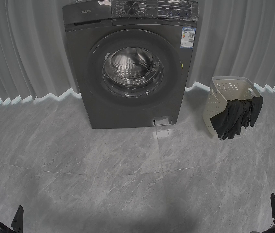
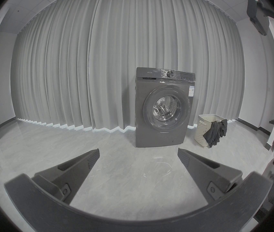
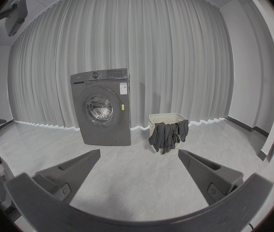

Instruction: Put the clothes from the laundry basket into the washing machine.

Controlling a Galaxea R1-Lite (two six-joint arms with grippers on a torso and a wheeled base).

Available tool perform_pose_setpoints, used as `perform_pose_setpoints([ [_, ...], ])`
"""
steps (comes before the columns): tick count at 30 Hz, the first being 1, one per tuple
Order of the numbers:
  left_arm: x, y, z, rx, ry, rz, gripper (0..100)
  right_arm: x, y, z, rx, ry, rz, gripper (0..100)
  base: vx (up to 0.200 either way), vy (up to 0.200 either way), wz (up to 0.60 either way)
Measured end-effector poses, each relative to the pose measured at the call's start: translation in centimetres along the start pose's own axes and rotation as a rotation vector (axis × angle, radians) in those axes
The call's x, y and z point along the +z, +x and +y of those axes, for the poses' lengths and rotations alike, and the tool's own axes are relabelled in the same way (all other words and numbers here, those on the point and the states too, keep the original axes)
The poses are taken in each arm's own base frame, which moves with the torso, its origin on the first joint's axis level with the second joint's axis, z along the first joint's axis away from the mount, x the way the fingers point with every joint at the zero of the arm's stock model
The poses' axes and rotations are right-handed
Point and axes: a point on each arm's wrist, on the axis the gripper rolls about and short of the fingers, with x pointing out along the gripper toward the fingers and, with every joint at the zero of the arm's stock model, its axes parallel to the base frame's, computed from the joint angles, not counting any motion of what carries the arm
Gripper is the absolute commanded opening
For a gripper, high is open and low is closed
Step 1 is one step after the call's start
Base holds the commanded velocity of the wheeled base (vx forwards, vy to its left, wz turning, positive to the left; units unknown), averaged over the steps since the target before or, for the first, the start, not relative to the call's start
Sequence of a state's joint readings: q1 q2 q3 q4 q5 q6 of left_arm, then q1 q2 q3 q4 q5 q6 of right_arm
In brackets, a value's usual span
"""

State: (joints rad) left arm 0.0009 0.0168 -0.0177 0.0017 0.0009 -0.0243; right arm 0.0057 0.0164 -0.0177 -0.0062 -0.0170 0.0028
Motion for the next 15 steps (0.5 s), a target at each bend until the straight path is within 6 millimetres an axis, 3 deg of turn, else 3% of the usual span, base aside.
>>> perform_pose_setpoints([
  [14,0.0,0.0,0.0,0.0,0.003,0.0,100,0.0,0.0,0.0,-0.001,0.001,0.0,100,0.0,0.0,0.0],
  [15,0.0,0.0,0.0,0.0,0.003,0.0,100,0.0,0.0,0.0,-0.001,0.001,0.0,100,0.0,0.0,0.6],
])
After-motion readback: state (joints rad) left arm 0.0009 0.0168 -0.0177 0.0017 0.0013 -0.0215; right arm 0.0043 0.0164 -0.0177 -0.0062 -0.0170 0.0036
